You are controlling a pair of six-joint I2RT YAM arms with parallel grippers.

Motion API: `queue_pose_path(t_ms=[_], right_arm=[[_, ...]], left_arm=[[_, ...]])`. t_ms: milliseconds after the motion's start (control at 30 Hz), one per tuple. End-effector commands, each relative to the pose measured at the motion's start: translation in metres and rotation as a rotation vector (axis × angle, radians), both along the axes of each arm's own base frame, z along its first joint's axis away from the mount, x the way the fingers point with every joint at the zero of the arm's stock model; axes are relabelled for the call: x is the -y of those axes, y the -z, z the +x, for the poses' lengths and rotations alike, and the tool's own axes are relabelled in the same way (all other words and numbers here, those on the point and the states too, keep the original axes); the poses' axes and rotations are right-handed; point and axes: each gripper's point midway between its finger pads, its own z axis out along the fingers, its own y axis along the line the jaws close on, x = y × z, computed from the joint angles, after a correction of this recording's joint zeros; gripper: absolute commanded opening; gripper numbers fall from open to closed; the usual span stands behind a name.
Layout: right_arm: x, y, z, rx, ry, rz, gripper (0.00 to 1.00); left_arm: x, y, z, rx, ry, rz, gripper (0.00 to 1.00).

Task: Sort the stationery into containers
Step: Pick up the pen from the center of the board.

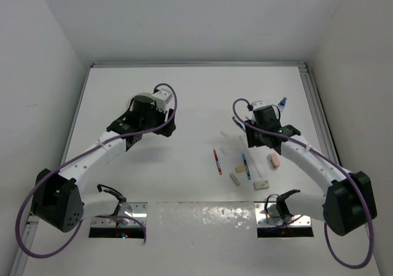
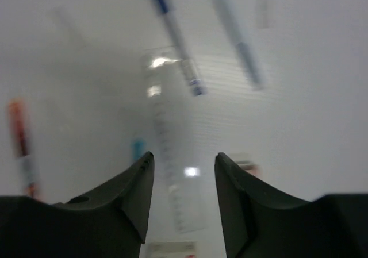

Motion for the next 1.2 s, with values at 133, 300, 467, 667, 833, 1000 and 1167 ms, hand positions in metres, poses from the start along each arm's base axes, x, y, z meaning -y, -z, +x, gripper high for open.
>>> queue_pose_path(t_ms=[133,300,467,667,833,1000,1167], right_arm=[[-0.091,0.0,-0.015,-0.038,-0.284,0.155,0.47],[-0.142,0.014,-0.027,-0.041,-0.318,0.22,0.48],[-0.16,0.036,-0.036,-0.092,-0.284,0.153,0.5],[-0.157,0.059,-0.044,-0.149,-0.208,0.084,0.47],[-0.155,0.078,-0.051,-0.202,-0.191,0.074,0.42],[-0.157,0.087,-0.046,-0.219,-0.186,0.082,0.34],[-0.154,0.091,-0.044,-0.234,-0.189,0.093,0.11]], left_arm=[[-0.025,-0.007,0.003,-0.006,-0.251,-0.124,0.63],[-0.053,0.001,-0.002,-0.006,-0.357,-0.105,0.64],[-0.066,-0.009,-0.006,0.021,-0.393,-0.118,0.64],[-0.082,-0.019,-0.006,0.098,-0.454,-0.104,0.65],[-0.081,-0.021,-0.007,0.119,-0.443,-0.121,0.65],[-0.079,-0.024,-0.007,0.124,-0.436,-0.132,0.65],[-0.081,-0.027,-0.007,0.135,-0.441,-0.131,0.66]])
